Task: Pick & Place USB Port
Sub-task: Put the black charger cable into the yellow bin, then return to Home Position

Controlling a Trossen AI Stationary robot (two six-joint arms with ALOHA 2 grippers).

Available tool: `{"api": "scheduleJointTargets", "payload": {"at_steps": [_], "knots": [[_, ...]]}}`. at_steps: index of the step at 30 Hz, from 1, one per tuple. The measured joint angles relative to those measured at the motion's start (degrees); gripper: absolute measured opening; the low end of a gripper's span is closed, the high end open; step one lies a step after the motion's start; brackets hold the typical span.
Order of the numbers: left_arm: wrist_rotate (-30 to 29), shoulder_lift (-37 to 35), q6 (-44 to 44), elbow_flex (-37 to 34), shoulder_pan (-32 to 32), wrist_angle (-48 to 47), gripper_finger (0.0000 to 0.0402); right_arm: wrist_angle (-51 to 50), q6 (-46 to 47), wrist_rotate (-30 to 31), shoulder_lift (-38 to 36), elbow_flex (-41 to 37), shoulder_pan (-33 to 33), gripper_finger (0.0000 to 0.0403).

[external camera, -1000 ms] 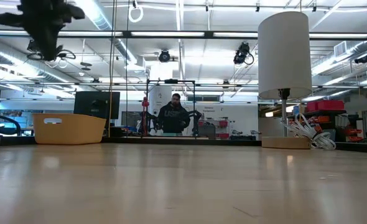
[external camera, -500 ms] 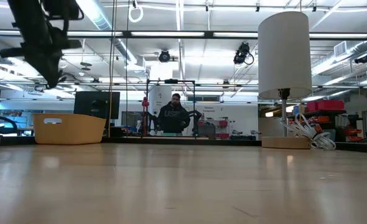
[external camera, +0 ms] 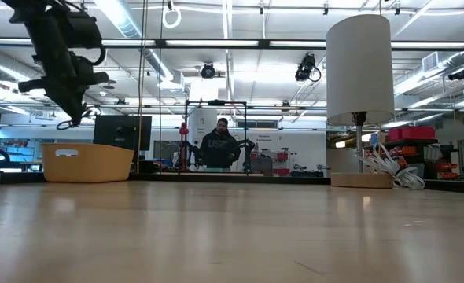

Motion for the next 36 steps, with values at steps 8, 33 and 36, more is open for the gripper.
{"api": "scheduleJointTargets", "payload": {"at_steps": [8,33,36], "knots": [[4.6,7.9,4.1,0.1,5.5,2.6,0.0015,-0.2,-0.2,1.1,0.0,0.0,0.0,0.0084],[17.8,4.3,2.7,1.9,4.6,5.4,0.0177,-3.5,0.3,1.4,0.0,0.0,0.0,0.0084],[23.0,-0.1,4.6,4.1,2.3,6.4,0.0177,-4.5,2.4,1.4,0.0,0.0,0.0,0.0084]]}}
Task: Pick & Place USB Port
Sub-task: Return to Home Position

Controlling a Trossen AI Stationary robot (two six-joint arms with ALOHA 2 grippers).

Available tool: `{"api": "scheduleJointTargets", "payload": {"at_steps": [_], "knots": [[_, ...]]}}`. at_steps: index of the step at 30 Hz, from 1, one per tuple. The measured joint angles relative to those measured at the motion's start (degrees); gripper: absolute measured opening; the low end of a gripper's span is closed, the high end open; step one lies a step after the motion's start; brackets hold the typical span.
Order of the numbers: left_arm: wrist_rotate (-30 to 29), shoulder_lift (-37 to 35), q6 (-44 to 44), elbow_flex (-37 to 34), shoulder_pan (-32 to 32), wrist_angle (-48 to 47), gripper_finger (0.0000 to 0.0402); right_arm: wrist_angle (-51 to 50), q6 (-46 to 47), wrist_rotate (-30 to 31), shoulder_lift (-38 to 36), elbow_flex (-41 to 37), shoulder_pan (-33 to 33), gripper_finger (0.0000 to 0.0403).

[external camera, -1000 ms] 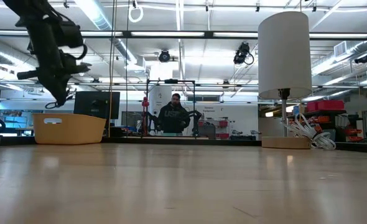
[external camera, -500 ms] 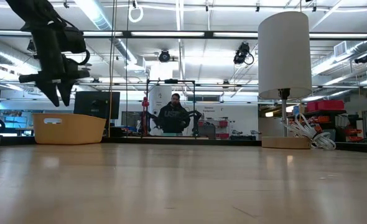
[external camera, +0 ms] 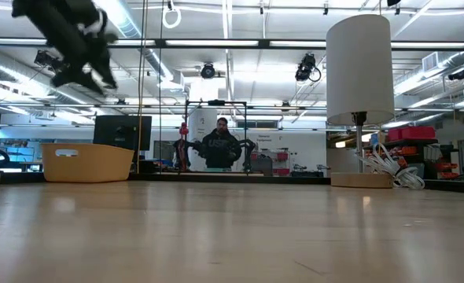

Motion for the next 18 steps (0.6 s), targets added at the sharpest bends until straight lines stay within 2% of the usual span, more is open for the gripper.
{"api": "scheduleJointTargets", "payload": {"at_steps": [5,8,13,18], "knots": [[8.6,-9.4,-2.6,2.1,-7.3,8.3,0.0178,-0.4,1.8,-0.7,0.0,0.0,-0.1,0.0084],[10.8,-14.3,-6.8,2.0,-12.4,13.2,0.0178,-0.4,1.6,-4.0,0.0,0.0,-1.3,0.0084],[10.5,-20.3,-8.1,1.9,-20.3,15.1,0.0179,-5.7,3.1,-13.4,0.0,0.0,-6.8,0.0084],[3.8,-23.1,-6.7,1.1,-26.8,13.0,0.0179,-9.4,3.3,-22.2,0.0,-0.3,-15.5,0.0084]]}}
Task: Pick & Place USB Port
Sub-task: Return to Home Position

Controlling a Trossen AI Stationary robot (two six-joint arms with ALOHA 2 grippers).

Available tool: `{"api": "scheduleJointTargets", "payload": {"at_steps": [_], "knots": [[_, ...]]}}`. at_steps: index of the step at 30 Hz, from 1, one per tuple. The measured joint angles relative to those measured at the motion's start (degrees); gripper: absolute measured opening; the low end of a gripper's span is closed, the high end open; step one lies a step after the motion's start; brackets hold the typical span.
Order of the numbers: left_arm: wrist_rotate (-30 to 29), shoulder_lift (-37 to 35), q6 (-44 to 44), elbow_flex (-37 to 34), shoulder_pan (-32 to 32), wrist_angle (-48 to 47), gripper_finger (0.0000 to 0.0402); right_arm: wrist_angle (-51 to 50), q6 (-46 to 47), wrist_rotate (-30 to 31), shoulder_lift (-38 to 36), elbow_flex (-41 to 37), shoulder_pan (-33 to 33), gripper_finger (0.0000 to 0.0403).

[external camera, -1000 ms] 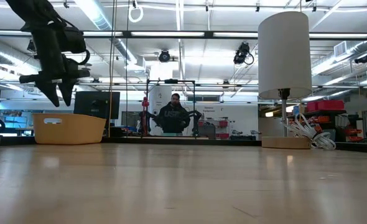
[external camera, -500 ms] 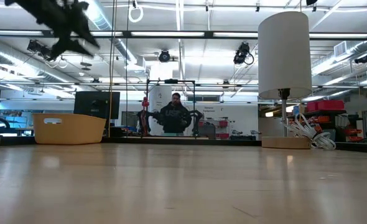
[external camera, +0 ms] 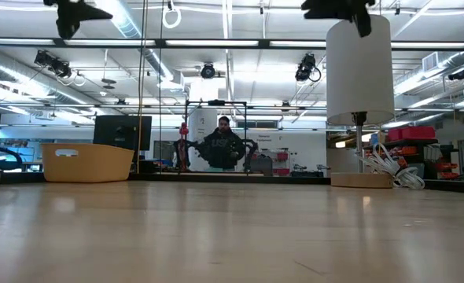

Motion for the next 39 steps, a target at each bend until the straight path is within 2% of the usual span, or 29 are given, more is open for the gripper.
{"api": "scheduleJointTargets", "payload": {"at_steps": [4,8,12,15,20,24,28,32,35,39], "knots": [[-3.9,-1.5,-1.9,-7.1,-4.2,4.1,0.0179,2.5,-0.5,-8.5,0.0,-2.3,-7.8,0.0084],[-4.3,-1.7,-7.6,-17.8,-9.5,17.0,0.0179,10.2,2.1,-18.0,0.0,-8.9,-14.1,0.0084],[-7.5,-1.5,-10.4,-27.1,-15.3,34.9,0.0179,19.3,7.9,-22.6,0.0,-17.6,-17.6,0.0084],[-11.8,-1.1,-10.5,-31.8,-19.0,41.9,0.0179,25.3,12.5,-23.8,0.0,-24.3,-19.1,0.0084],[-16.6,0.2,-11.7,-37.0,-23.1,41.8,0.0179,33.0,19.8,-24.5,0.0,-34.5,-20.5,0.0084],[-17.3,1.4,-12.1,-41.0,-25.0,41.8,0.0179,37.8,23.3,-24.0,0.0,-41.4,-20.9,0.0084],[-17.7,2.3,-15.3,-43.9,-26.4,41.6,0.0179,37.7,28.8,-22.5,0.0,-45.4,-20.9,0.0084],[-19.9,2.6,-14.0,-45.7,-27.1,41.3,0.0179,37.6,31.6,-22.9,0.0,-47.3,-20.9,0.0084],[-20.7,2.6,-10.9,-46.5,-27.2,40.4,0.0179,37.3,29.8,-22.8,0.0,-47.4,-20.9,0.0084],[-20.6,2.6,-4.4,-47.0,-27.2,37.7,0.0179,37.2,21.6,-22.8,0.0,-47.4,-20.8,0.0084]]}}
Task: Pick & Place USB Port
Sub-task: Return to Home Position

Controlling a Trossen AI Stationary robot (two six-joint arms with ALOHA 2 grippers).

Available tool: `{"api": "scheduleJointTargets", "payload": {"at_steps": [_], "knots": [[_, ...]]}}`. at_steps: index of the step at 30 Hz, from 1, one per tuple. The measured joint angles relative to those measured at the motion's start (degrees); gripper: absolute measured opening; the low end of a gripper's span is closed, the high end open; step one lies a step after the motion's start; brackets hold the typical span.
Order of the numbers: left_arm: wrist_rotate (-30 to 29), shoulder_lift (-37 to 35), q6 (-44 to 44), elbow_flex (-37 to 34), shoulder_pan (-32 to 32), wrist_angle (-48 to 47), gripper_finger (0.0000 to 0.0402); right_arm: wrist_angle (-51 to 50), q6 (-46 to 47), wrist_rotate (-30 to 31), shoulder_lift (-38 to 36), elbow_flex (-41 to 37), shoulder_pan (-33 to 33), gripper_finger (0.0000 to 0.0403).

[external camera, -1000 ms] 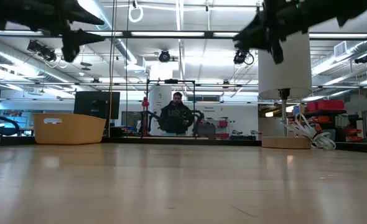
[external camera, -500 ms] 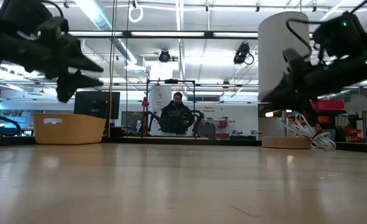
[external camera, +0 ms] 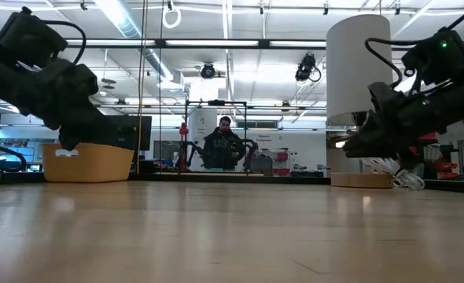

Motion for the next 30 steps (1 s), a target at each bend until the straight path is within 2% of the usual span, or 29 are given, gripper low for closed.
{"api": "scheduleJointTargets", "payload": {"at_steps": [6,17,23,30], "knots": [[1.9,-0.1,-1.1,0.0,0.0,1.2,0.0179,0.6,-9.1,0.0,0.0,0.0,0.0,0.0084],[2.0,-0.1,-1.1,-0.1,0.0,1.2,0.0179,-0.4,-9.6,0.0,-1.2,0.0,0.0,0.0084],[2.0,-4.2,-1.1,-0.1,0.0,0.8,0.0179,-4.8,-9.6,0.0,-15.1,0.0,0.0,0.0084],[2.0,-14.9,-1.1,-0.1,0.0,0.6,0.0179,-5.0,-9.7,0.0,-34.2,0.0,0.0,0.0084]]}}
